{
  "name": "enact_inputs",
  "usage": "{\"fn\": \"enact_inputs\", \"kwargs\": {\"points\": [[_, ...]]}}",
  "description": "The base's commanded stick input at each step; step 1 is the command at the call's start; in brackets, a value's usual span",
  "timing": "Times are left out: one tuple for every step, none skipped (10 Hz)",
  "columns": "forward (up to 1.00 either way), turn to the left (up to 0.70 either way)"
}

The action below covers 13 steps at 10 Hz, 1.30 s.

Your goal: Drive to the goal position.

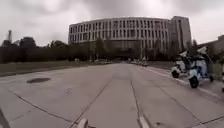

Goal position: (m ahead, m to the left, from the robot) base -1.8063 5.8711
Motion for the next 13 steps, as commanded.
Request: {"fn": "enact_inputs", "kwargs": {"points": [[1.0, -0.04], [1.0, -0.16], [1.0, -0.07], [1.0, -0.14], [1.0, -0.31], [1.0, -0.24], [1.0, -0.08], [1.0, -0.14], [1.0, -0.26], [1.0, -0.06], [1.0, -0.02], [1.0, -0.08], [1.0, -0.16]]}}
